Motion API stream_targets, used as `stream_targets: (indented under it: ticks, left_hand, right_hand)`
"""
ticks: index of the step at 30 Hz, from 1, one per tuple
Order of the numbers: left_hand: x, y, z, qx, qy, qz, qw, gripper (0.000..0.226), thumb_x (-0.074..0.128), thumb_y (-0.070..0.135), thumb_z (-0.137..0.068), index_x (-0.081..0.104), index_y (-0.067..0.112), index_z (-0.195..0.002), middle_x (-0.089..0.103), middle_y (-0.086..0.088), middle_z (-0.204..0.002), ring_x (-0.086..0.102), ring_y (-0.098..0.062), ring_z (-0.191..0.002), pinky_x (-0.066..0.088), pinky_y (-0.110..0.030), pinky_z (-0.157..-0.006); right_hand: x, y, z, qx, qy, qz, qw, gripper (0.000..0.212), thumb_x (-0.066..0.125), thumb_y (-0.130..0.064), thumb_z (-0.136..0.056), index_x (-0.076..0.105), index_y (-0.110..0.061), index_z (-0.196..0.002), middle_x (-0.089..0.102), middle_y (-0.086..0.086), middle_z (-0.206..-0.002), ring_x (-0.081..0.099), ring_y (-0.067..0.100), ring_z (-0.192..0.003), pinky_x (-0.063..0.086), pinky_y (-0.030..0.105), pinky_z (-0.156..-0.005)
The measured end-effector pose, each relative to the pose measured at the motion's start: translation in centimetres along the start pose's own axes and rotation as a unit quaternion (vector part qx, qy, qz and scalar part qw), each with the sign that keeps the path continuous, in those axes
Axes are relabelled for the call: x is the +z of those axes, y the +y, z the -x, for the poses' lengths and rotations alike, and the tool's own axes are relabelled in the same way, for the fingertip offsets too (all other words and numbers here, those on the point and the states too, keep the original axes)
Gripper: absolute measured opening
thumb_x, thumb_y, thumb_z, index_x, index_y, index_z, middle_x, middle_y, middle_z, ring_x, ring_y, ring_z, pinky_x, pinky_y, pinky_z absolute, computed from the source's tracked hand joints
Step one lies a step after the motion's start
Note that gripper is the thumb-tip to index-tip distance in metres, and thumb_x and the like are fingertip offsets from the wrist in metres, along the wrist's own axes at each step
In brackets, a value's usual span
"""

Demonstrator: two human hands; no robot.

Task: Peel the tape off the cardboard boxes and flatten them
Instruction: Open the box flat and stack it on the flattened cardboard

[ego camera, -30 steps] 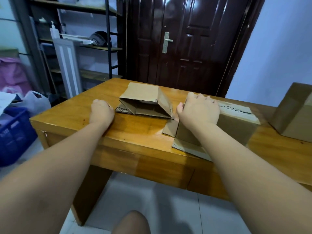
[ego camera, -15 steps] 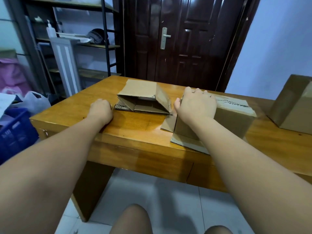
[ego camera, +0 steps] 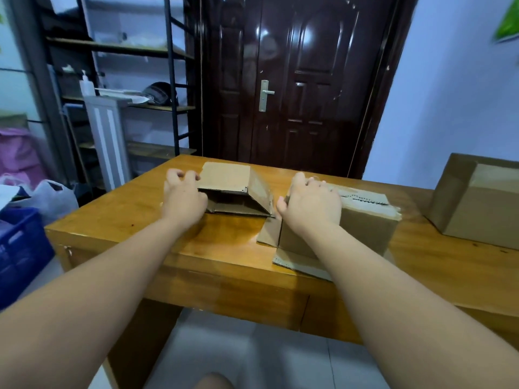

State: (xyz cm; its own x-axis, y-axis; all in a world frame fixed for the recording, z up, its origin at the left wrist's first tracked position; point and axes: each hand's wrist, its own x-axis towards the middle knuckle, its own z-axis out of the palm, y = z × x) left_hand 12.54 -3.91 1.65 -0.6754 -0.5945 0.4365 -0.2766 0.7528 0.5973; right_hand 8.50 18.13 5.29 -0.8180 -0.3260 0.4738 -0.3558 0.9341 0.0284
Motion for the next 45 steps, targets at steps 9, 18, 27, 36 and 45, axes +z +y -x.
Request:
stream_targets:
  ticks: [9, 18, 27, 36, 45]
  left_hand:
    - [1.6, 12.3, 3.4, 0.11, -0.184, 0.247, 0.945, 0.029, 0.045, 0.035, -0.098, 0.067, 0.016, -0.105, 0.065, 0.002, -0.094, 0.059, -0.017, -0.093, 0.049, -0.034, -0.084]
    - [2.2, 14.7, 4.8, 0.098, -0.205, 0.157, 0.961, 0.055, 0.025, 0.045, -0.102, 0.066, 0.008, -0.103, 0.065, -0.009, -0.095, 0.058, -0.025, -0.097, 0.045, -0.042, -0.094]
    - [1.6, 16.0, 6.4, 0.097, -0.231, 0.136, 0.959, 0.016, 0.051, 0.033, -0.097, 0.061, 0.036, -0.085, 0.056, 0.0, -0.13, 0.06, -0.031, -0.1, 0.052, -0.039, -0.088]
    - [0.9, 16.9, 6.7, 0.077, -0.238, 0.164, 0.954, 0.005, 0.063, 0.014, -0.09, 0.064, 0.017, -0.094, 0.062, 0.001, -0.095, 0.053, -0.016, -0.082, 0.047, -0.028, -0.07]
    - [0.9, 17.0, 7.3, 0.088, -0.33, 0.261, 0.903, 0.016, 0.049, -0.002, -0.093, 0.064, 0.004, -0.096, 0.056, -0.009, -0.081, 0.034, -0.02, -0.066, 0.028, -0.025, -0.05]
  right_hand:
    - [-1.9, 0.8, 0.4, -0.032, -0.01, -0.051, 0.998, 0.078, 0.068, -0.058, -0.076, 0.04, -0.01, -0.13, 0.039, 0.014, -0.131, 0.044, 0.031, -0.119, 0.038, 0.039, -0.1]
    - [-5.8, 5.6, 0.8, -0.024, -0.1, 0.007, 0.995, 0.089, 0.055, -0.083, -0.067, 0.046, -0.024, -0.134, 0.053, 0.006, -0.128, 0.049, 0.029, -0.12, 0.035, 0.047, -0.103]
    - [-7.8, 10.3, 2.4, 0.241, 0.191, -0.225, 0.924, 0.061, 0.019, -0.054, -0.101, 0.045, -0.018, -0.059, 0.047, -0.003, -0.064, 0.045, 0.022, -0.069, 0.037, 0.039, -0.09]
    - [-8.7, 17.8, 1.6, 0.361, -0.089, -0.606, 0.703, 0.007, 0.058, -0.01, -0.094, 0.056, -0.005, -0.089, 0.052, 0.006, -0.078, 0.052, 0.015, -0.064, 0.045, 0.024, -0.059]
    - [-10.4, 20.2, 3.7, 0.18, -0.325, -0.547, 0.75, 0.037, 0.068, -0.012, -0.071, 0.07, -0.007, -0.108, 0.07, 0.01, -0.107, 0.062, 0.018, -0.093, 0.05, 0.025, -0.069]
